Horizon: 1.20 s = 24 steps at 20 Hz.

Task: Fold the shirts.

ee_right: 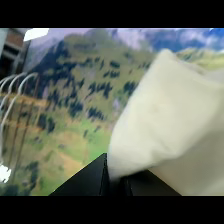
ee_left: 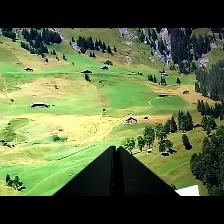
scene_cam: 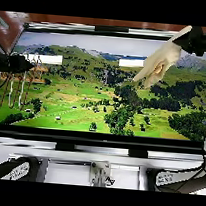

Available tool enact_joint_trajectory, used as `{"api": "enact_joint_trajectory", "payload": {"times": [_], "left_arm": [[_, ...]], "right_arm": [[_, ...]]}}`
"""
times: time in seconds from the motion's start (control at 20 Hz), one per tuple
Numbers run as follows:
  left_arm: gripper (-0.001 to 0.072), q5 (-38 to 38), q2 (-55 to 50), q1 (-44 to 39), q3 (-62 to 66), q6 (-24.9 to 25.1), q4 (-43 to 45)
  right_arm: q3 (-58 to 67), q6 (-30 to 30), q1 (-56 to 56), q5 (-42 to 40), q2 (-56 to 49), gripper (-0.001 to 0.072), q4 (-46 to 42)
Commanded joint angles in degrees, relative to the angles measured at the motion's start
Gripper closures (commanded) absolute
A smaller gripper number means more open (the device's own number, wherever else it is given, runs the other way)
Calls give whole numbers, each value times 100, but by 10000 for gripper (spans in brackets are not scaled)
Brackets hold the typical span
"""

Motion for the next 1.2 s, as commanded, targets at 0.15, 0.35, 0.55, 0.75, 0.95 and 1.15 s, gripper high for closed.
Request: {"api": "enact_joint_trajectory", "payload": {"times": [0.15, 0.35, 0.55, 0.75, 0.95, 1.15], "left_arm": [[672, -577, 17, 4, 13, 2, -2], [673, -389, 17, 4, 13, 2, 0], [672, -118, 15, 4, 13, -17, -2], [673, -190, 17, 4, 13, -17, -2], [673, -221, 17, 4, 11, -17, -7], [672, -352, 17, 4, 11, -15, -4]], "right_arm": [[-238, -911, -1241, -229, -249, 638, -271], [-732, -1300, -2035, 1329, -260, 637, -970], [-874, -946, -2710, 2002, -195, 637, -1521], [-874, -374, -3355, 2166, 50, 637, -2865], [-1255, 39, -4153, 2061, 313, 638, -3556], [-3029, 249, -4782, 1836, 691, 637, -3578]]}}
